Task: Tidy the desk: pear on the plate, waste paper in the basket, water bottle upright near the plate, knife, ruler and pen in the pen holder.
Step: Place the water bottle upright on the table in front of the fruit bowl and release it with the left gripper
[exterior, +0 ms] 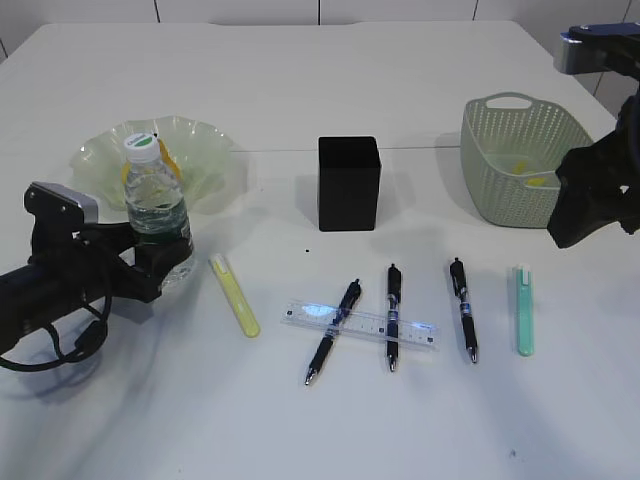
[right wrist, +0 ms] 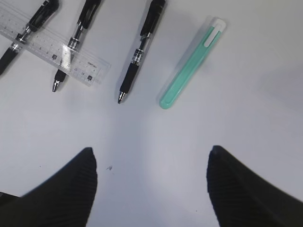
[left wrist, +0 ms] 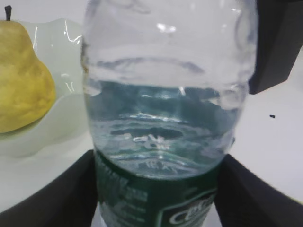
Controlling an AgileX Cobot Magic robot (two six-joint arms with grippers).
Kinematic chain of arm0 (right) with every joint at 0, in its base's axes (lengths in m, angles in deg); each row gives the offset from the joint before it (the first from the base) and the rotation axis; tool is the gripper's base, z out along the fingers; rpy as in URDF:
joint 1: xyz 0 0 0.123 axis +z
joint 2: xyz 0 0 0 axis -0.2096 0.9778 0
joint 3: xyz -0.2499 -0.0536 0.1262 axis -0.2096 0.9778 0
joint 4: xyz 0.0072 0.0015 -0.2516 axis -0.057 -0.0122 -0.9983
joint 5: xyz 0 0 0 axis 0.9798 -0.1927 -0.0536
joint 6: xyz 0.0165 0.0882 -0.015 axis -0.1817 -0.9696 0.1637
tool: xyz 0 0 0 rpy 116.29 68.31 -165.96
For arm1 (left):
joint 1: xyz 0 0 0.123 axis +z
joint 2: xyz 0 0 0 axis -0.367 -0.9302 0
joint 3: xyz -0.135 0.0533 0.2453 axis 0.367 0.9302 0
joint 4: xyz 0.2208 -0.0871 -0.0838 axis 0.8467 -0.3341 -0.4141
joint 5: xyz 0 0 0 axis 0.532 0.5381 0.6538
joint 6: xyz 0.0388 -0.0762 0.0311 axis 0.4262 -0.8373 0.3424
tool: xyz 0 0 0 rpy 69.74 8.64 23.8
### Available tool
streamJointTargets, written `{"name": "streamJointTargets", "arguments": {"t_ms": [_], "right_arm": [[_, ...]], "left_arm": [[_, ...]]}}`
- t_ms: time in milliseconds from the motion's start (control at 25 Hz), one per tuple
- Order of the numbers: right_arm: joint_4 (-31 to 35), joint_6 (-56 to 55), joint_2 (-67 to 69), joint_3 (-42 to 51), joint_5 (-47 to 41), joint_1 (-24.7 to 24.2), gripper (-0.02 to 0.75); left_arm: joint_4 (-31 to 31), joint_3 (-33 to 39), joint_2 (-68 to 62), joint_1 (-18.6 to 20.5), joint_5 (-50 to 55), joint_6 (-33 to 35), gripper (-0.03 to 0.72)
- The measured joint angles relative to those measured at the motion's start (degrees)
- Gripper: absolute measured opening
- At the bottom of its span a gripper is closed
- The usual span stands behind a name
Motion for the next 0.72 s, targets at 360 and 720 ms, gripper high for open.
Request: {"name": "streamJointTargets", "arguments": {"t_ms": [360,720], "right_arm": [[0.0,0.0,0.0,0.0,0.1,0.0,0.535],[0.0,0.0,0.0,0.0,0.1,0.0,0.535]], "left_arm": [[3.7,0.5,5.4,0.0,4.7,0.0,0.519],[3.3,0.5,12.0,0.0,2.9,0.0,0.606]]}}
